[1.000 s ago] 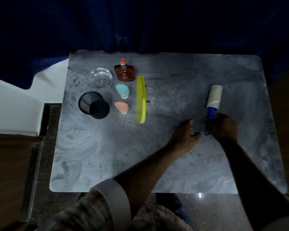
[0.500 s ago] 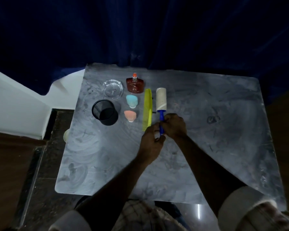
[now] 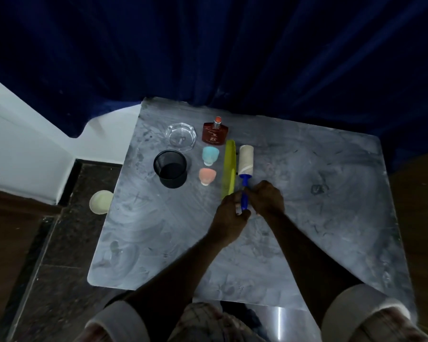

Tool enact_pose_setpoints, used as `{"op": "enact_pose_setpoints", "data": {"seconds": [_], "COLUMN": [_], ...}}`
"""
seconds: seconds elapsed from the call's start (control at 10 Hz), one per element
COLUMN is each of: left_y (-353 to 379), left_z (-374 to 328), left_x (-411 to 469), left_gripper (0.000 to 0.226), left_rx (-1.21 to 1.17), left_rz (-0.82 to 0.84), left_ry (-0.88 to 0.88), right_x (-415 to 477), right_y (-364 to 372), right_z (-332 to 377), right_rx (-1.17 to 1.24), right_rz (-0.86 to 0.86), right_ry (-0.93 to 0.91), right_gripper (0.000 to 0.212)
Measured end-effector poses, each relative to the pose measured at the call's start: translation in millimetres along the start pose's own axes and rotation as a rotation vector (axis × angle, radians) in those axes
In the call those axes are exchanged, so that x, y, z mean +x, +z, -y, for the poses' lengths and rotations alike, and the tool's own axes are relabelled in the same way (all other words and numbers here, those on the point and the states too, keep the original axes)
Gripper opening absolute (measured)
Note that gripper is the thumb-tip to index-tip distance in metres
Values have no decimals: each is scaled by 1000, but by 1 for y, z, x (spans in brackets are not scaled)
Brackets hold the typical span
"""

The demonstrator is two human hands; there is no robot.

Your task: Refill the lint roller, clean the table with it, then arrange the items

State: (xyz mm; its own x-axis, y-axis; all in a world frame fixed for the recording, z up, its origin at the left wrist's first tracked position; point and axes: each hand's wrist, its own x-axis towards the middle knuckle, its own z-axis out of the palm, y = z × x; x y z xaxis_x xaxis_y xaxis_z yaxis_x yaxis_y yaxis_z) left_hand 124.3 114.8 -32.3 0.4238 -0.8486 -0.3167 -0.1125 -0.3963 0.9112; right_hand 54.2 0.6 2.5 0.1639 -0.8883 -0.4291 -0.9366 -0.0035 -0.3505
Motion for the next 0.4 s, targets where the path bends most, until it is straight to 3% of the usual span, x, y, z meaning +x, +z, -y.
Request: {"op": "enact_pose_setpoints", "data": {"seconds": [0.4], "left_y": [-7], "left_z": [-17], "left_x": [-19], "left_gripper": [67], "left_rx": [146], "left_rz": [-1], "left_ry": [16], "right_x": [-28], "right_y": [-7], "right_z": [-37], "right_rx": [71], "right_rz": [-116], "right_ry": [-73], "right_gripper": [42]}}
